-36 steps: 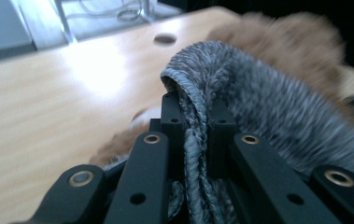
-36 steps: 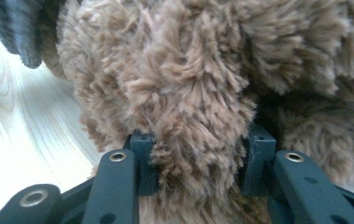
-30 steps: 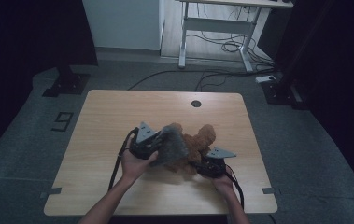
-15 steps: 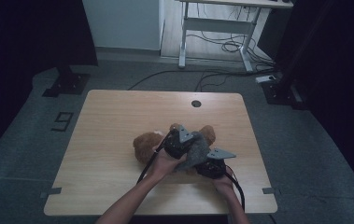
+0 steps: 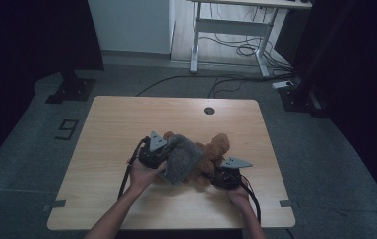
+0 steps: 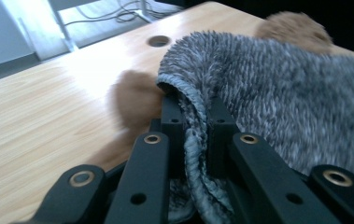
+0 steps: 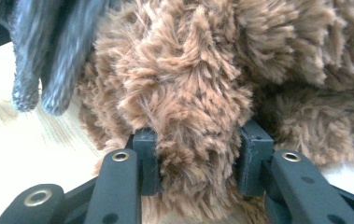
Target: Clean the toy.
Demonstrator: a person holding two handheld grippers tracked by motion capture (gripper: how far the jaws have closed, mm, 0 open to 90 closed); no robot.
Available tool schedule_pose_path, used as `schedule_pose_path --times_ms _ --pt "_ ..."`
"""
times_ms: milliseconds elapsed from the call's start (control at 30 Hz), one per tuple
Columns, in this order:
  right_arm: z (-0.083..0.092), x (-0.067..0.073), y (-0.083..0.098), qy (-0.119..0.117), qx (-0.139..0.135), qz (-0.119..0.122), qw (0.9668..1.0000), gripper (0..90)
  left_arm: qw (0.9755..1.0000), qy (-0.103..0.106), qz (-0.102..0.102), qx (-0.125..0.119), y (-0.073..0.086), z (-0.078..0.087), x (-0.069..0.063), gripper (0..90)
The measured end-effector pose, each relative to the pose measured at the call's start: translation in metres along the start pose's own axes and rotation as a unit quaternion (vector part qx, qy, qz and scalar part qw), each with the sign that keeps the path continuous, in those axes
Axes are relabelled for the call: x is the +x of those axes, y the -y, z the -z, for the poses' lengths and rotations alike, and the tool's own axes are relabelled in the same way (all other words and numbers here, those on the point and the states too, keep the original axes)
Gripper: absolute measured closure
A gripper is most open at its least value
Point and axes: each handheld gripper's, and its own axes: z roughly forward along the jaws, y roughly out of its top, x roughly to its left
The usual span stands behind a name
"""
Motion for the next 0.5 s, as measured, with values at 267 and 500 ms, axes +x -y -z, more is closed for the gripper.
schedule_pose_path --times_ms 267,500 --pt "0.000 -0.001 0.001 -0.005 0.000 0.000 1.0000 59.5 0.9968 -0.009 0.078 0.018 0.029 0.008 0.050 80.8" --pt "0.000 -0.001 0.001 -0.005 0.003 -0.002 1.0000 59.5 0.9973 -0.019 0.071 0.003 0.019 0.022 0.047 81.0"
